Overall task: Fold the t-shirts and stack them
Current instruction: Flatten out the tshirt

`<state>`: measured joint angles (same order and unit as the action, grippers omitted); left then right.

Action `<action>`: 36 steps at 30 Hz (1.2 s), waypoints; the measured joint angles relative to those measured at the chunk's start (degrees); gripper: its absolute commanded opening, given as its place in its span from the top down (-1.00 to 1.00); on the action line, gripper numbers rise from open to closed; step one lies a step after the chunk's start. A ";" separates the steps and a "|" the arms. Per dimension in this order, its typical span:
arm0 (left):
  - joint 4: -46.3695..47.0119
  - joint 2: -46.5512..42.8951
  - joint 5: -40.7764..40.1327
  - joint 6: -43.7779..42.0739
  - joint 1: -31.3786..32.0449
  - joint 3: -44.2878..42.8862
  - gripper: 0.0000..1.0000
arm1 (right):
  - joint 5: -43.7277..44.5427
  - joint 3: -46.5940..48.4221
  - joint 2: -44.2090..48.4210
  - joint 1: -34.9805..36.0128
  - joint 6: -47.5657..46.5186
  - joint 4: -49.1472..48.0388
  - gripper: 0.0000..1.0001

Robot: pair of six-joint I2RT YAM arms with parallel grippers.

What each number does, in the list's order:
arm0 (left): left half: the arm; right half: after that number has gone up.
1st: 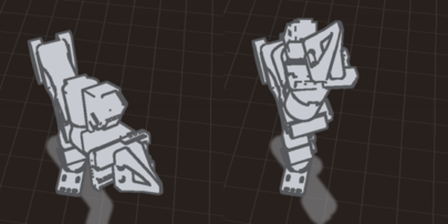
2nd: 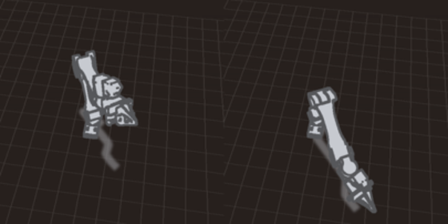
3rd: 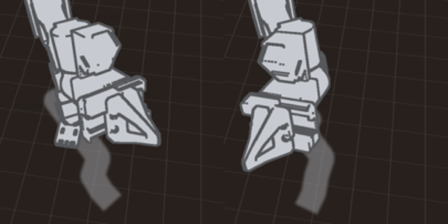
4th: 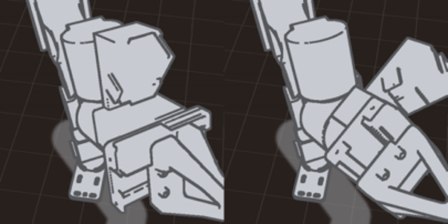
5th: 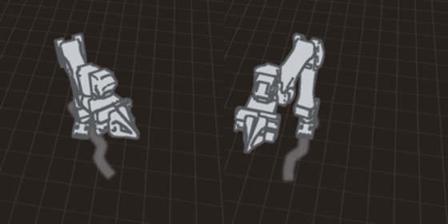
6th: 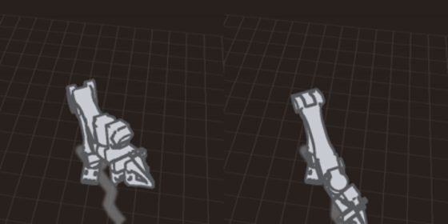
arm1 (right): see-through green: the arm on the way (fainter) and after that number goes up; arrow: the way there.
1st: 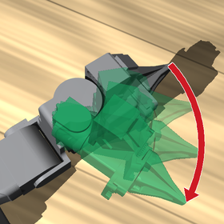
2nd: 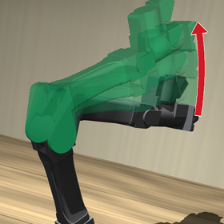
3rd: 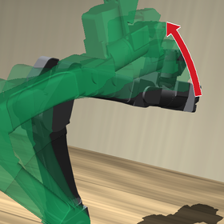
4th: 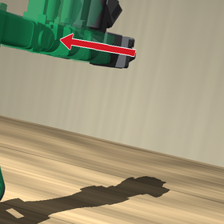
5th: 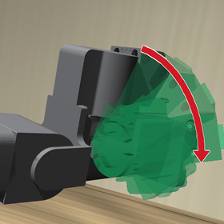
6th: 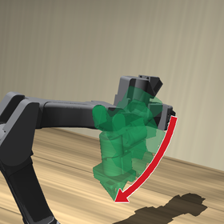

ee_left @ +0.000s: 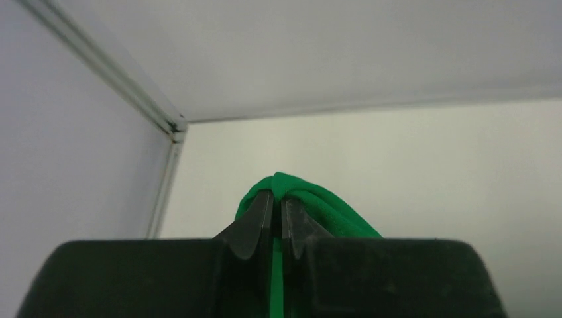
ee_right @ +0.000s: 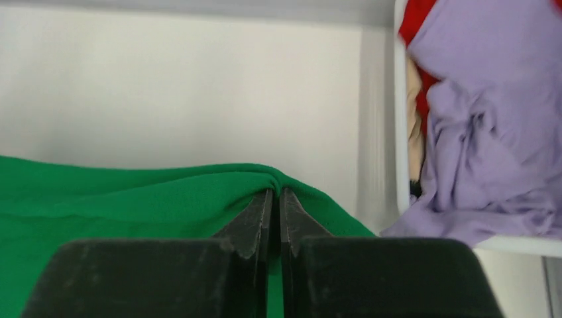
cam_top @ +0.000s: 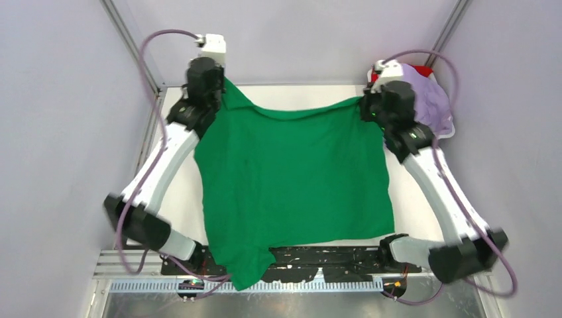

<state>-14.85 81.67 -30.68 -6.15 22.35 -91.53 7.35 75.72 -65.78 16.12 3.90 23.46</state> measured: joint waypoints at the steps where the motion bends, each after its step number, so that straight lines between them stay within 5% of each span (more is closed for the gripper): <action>1: -0.74 4.52 1.81 1.73 -0.81 0.26 0.77 | 1.31 -1.20 -4.46 -0.02 0.46 -0.92 0.77; 2: -1.73 9.40 3.61 3.28 -1.51 -0.28 0.72 | 2.12 -2.01 -9.44 -0.09 0.85 -1.81 0.68; 4: -6.14 19.52 6.34 6.51 -2.62 -4.61 0.27 | 3.56 -2.05 -19.43 -0.15 1.44 -3.39 0.15; 5: -9.64 26.05 7.89 7.96 -3.26 -9.88 -0.06 | 4.39 -1.09 -25.09 -0.15 2.08 -3.56 -0.13; 7: -17.81 40.06 11.17 10.86 -4.50 -25.22 -0.78 | 6.47 2.97 -35.82 -0.15 2.91 -2.73 -0.38; 8: -21.31 45.33 12.52 12.57 -5.01 -32.11 -0.96 | 7.76 5.64 -40.28 -0.15 3.17 -1.86 -0.44; 10: -27.41 55.10 15.56 15.43 -6.27 -46.21 -0.99 | 10.03 10.67 -47.12 -0.15 3.78 -0.52 -0.73; 12: -30.51 57.29 19.08 18.34 -7.76 -48.30 -0.99 | 11.87 13.11 -49.66 -0.15 4.22 0.24 -0.86; 18: -24.63 40.11 29.94 25.57 -10.64 -17.42 -0.99 | 13.09 13.92 -46.16 -0.24 4.59 0.55 -0.95; 21: -20.98 33.97 36.09 28.98 -10.47 -8.83 -0.99 | 10.45 12.15 -43.36 -0.28 5.53 -0.31 -0.91; 29: -11.21 34.97 47.69 38.25 -9.55 -6.71 -0.99 | 1.79 5.57 -41.75 -0.33 9.03 -1.11 -0.91; 36: -8.26 43.01 49.29 43.74 -9.62 -7.56 -0.99 | 0.46 1.95 -41.86 -0.55 9.31 -2.19 -0.91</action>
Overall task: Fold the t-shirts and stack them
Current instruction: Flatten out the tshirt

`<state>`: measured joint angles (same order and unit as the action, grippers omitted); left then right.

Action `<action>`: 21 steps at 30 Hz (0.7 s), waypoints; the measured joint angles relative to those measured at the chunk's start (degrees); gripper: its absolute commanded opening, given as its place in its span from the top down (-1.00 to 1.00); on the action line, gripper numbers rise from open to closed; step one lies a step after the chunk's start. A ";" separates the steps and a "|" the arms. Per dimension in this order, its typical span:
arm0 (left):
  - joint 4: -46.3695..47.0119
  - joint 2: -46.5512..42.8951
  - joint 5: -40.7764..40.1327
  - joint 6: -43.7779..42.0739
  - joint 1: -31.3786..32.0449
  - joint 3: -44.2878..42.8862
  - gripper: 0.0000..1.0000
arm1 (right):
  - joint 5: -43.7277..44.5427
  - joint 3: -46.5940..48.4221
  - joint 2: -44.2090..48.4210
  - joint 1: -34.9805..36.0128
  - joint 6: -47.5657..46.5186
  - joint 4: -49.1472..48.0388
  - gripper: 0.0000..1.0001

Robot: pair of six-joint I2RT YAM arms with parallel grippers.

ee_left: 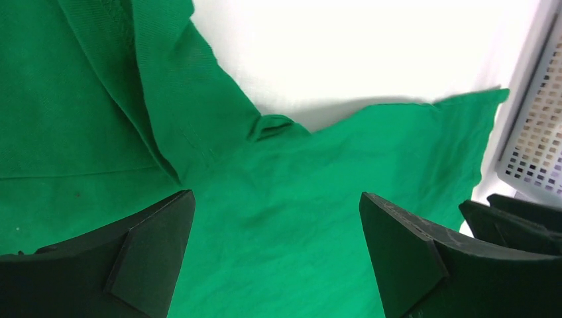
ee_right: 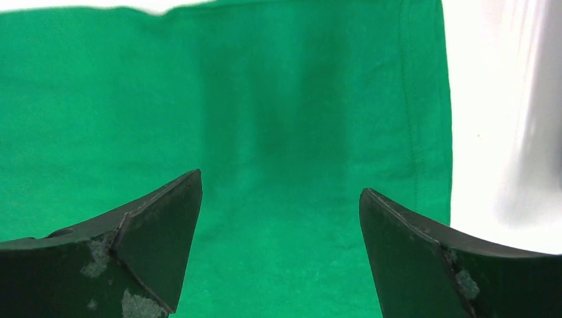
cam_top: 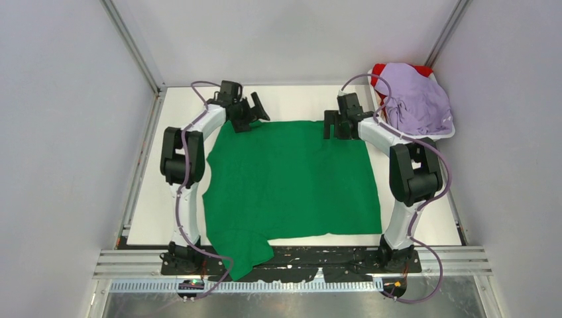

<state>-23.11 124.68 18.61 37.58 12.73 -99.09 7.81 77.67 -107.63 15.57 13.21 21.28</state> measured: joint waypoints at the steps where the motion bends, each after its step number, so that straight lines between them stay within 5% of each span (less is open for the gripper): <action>1: 0.02 0.98 -0.13 0.59 0.00 -0.39 -0.99 | -0.11 -0.72 0.00 -0.07 -0.07 -0.02 -0.91; 13: 0.52 2.19 -4.33 4.79 -0.55 -0.50 -0.99 | 0.92 -3.45 0.00 -0.70 -2.62 -0.70 -0.95; 21: 6.01 9.97 -2.60 14.14 -0.76 -8.28 -0.96 | 1.73 -4.39 0.02 -1.22 -3.26 -0.83 -0.96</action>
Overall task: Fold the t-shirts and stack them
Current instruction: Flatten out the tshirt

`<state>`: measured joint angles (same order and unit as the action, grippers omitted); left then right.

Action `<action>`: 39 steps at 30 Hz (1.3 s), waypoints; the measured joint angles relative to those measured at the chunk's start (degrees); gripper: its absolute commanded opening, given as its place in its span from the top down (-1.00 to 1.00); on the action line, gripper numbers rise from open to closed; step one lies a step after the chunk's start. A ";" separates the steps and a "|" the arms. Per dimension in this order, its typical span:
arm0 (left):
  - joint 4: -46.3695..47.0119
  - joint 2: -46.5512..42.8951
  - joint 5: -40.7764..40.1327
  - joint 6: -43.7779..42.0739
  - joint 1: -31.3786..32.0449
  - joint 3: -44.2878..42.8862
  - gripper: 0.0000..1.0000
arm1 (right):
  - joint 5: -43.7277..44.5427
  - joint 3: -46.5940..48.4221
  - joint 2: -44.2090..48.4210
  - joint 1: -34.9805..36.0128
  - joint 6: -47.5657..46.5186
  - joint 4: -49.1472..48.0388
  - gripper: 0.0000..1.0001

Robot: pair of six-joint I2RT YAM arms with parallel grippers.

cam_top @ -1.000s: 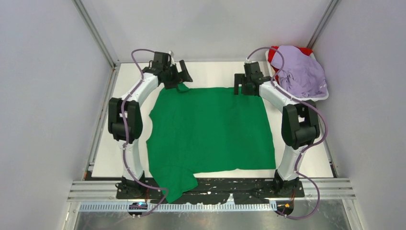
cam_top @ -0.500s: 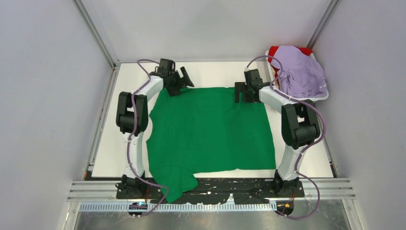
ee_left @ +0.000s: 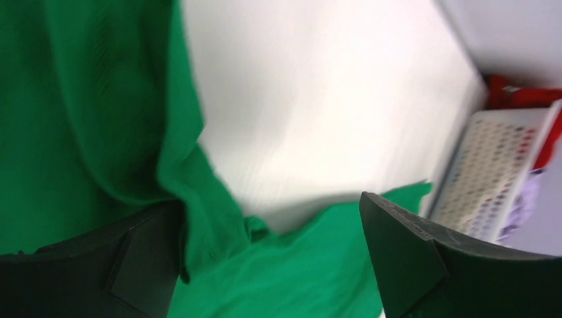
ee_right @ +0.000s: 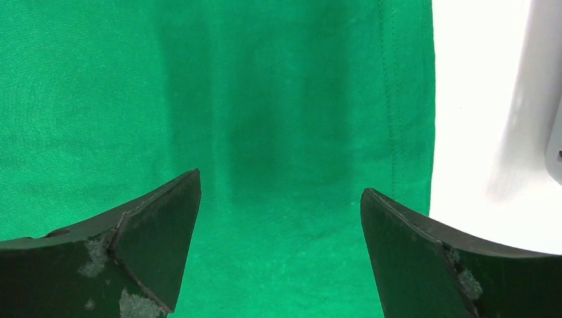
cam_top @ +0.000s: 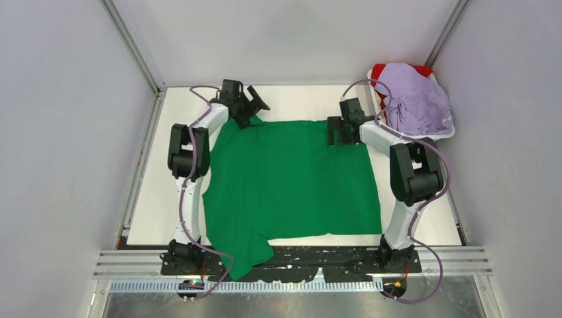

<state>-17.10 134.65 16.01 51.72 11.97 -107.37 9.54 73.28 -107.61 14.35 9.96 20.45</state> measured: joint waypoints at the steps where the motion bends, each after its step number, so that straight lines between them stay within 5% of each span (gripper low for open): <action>1: 1.36 1.27 0.63 1.97 0.00 -1.60 -0.94 | -0.02 0.00 0.00 -0.09 -0.09 -0.02 -0.96; 9: 8.41 13.81 2.91 9.88 1.86 -22.14 -0.99 | -1.81 -0.15 1.11 -0.63 -0.11 -1.07 -0.96; 15: 7.61 12.04 3.78 7.82 3.45 -24.11 -0.99 | -2.14 -0.39 1.97 -0.98 0.26 -1.14 -0.92; 19: 0.48 1.84 3.93 -0.48 3.10 -12.41 -0.99 | -2.23 -1.14 4.48 -0.98 1.09 -0.96 -0.91; 29: -9.14 -42.53 -3.67 -17.79 3.61 33.40 -0.99 | -4.61 -14.49 14.10 -0.98 4.52 -1.31 -0.91; 34: -10.93 -43.74 -4.87 -18.82 3.76 46.36 -0.99 | -6.95 -22.84 17.46 -0.98 6.43 -0.66 -0.91; 39: -12.61 -37.57 -5.95 -18.84 3.45 46.40 -0.99 | -7.85 -24.98 18.12 -0.98 7.48 -1.20 -0.91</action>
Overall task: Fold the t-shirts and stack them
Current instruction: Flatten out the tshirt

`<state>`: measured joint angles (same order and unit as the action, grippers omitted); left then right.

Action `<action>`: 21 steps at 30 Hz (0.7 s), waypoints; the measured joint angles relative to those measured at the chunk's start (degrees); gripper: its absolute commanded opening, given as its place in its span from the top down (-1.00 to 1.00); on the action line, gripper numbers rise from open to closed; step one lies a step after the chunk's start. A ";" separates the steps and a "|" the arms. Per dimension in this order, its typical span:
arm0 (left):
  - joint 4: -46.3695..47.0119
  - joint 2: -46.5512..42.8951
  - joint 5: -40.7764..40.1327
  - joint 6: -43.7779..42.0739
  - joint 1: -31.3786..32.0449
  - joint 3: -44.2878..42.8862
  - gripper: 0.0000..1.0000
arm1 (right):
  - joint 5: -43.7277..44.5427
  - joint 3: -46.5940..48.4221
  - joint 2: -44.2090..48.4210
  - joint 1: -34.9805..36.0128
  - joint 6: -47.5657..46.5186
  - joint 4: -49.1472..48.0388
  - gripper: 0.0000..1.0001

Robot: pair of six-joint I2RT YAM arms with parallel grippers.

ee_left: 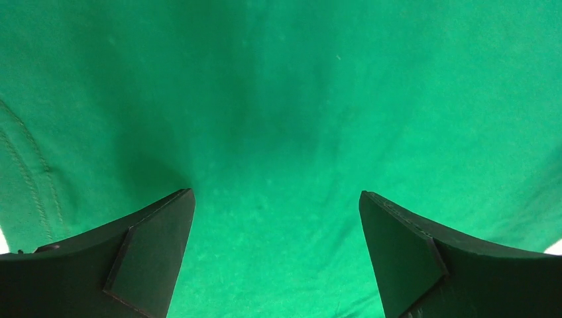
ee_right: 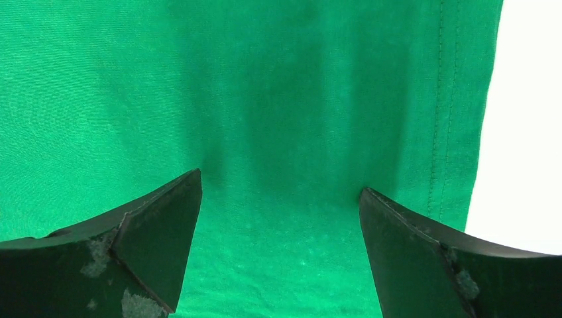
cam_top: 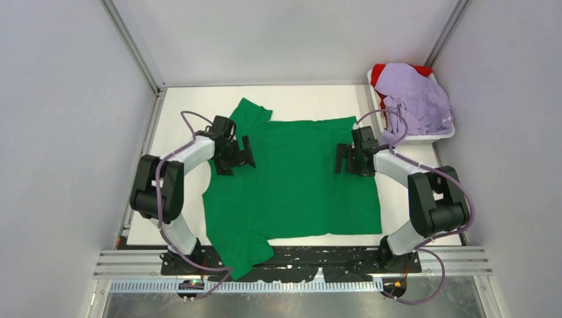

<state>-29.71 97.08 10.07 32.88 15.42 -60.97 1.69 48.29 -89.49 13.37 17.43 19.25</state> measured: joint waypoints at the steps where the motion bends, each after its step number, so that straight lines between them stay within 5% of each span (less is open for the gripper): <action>1: -0.15 1.36 -0.52 0.11 -0.24 -0.94 -0.99 | -0.04 0.00 0.00 0.00 0.17 -0.04 -0.91; 21: -10.08 35.10 2.32 7.76 -9.75 -49.07 -0.99 | -2.47 23.41 -19.71 -1.31 6.82 0.07 -0.91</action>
<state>-39.79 132.18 12.38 40.64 5.67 -110.04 -0.78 71.70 -109.21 12.05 24.25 19.31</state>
